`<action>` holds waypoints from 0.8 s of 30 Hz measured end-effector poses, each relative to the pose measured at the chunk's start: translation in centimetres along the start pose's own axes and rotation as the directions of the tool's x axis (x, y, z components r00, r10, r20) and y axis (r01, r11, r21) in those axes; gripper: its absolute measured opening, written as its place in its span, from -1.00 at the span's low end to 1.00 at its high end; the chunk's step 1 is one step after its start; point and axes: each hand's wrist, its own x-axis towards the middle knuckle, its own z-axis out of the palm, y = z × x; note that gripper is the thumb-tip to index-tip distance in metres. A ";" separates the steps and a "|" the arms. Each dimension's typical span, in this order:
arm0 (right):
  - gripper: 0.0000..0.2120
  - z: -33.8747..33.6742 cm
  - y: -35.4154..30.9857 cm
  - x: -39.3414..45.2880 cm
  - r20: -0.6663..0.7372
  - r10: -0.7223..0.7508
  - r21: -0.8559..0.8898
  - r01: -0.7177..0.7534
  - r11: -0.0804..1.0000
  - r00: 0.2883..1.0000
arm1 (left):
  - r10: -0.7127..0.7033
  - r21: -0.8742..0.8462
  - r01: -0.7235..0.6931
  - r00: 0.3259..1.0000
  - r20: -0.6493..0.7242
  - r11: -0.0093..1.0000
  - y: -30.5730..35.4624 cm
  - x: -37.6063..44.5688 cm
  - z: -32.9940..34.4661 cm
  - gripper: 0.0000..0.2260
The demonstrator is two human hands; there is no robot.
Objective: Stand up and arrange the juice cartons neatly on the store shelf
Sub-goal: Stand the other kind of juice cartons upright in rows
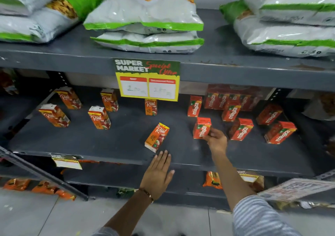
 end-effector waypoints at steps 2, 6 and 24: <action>-0.72 1.2 1.0 -2.0 -0.233 0.035 -0.105 -0.061 0.993 0.972 | 0.050 0.005 -0.050 0.998 0.045 0.999 -1.5 -0.7 -0.6 -0.42; -0.82 5.7 1.9 -7.5 -0.341 0.010 -0.138 -0.061 0.989 0.940 | 0.156 0.006 -0.157 0.982 0.106 0.988 -5.6 -2.2 -2.4 -0.41; -0.32 17.8 -1.8 -10.8 0.060 0.111 -0.638 -0.047 0.769 0.992 | -0.111 -0.009 0.111 0.994 -0.015 0.994 -20.4 0.5 -3.8 -0.48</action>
